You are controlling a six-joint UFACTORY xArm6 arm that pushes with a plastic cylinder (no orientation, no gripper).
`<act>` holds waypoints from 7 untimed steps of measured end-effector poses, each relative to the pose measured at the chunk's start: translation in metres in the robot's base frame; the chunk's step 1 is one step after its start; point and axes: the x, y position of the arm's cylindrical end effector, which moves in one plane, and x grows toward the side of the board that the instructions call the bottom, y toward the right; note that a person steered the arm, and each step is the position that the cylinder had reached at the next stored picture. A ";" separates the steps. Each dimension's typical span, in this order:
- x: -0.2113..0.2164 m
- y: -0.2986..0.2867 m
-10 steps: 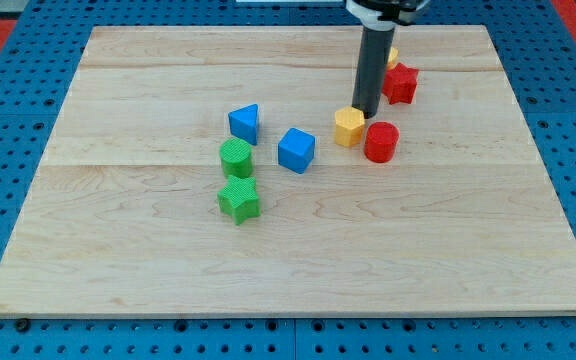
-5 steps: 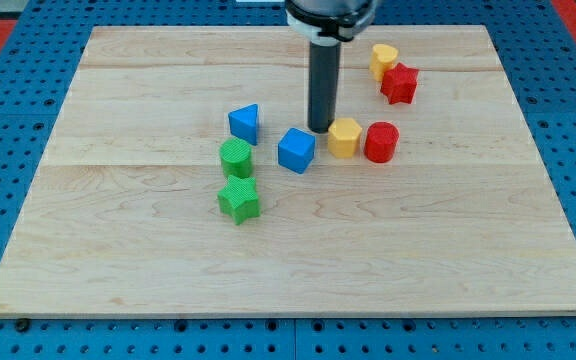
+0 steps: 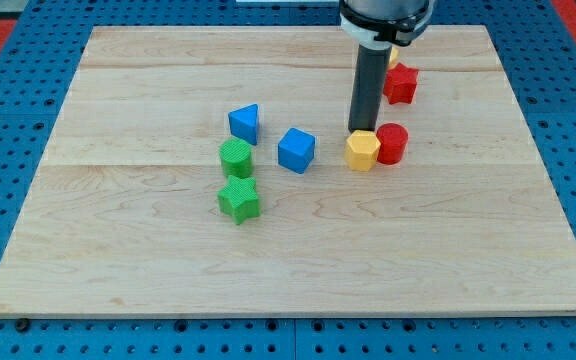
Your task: Place the yellow hexagon parallel to the green star
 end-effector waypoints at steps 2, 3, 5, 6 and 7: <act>0.041 0.002; 0.055 0.004; 0.061 0.004; 0.055 0.004; 0.036 0.004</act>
